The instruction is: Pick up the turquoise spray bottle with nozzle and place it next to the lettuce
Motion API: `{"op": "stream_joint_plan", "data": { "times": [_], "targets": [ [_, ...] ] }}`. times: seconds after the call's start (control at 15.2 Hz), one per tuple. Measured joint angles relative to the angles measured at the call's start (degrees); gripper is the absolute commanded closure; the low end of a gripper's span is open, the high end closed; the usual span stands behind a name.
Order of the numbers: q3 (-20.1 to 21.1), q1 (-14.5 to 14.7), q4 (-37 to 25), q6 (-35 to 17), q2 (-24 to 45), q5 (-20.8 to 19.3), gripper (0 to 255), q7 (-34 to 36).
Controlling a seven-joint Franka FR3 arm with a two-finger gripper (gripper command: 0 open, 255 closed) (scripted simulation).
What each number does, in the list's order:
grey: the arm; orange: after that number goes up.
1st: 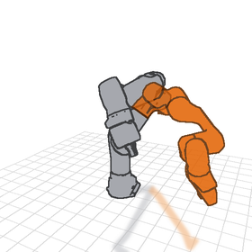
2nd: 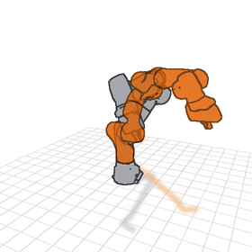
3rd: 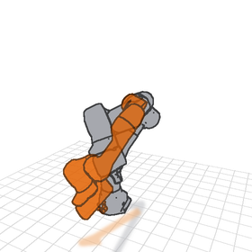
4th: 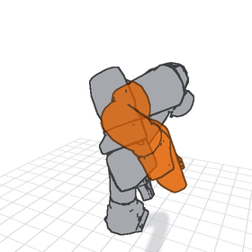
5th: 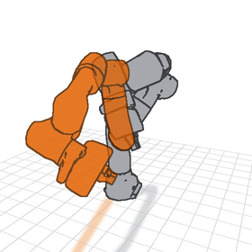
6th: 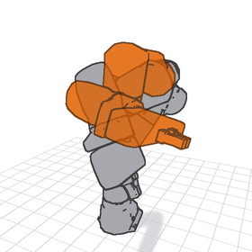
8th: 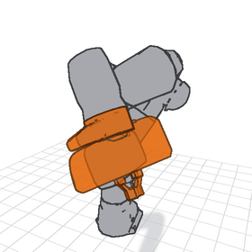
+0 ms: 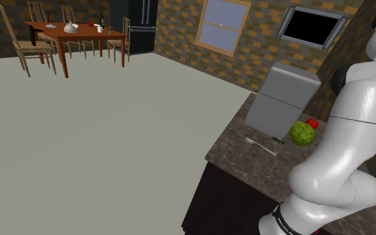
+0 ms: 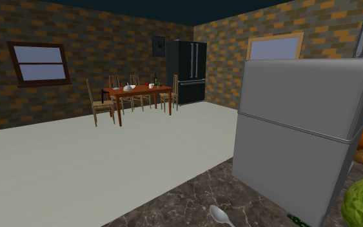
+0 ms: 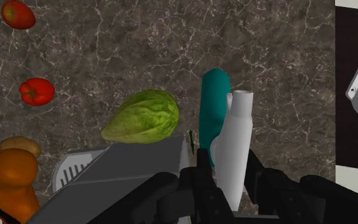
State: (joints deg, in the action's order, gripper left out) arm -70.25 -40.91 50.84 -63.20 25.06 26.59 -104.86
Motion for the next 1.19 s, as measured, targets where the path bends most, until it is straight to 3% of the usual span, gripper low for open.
{"op": "stream_joint_plan", "data": {
  "times": [0.07,0.2,0.79,1.19],
  "targets": [
    [1.1,-3.0,-1.3,0.2,1.5,1.7,255,-0.8],
    [0.9,-2.3,1.1,-1.7,1.6,1.5,255,-1.5],
    [-4.5,12.0,18.9,-13.3,-3.9,-5.2,255,-1.4],
    [-6.7,17.7,26.7,-19.2,-6.0,-7.4,255,-0.8]
  ]
}}
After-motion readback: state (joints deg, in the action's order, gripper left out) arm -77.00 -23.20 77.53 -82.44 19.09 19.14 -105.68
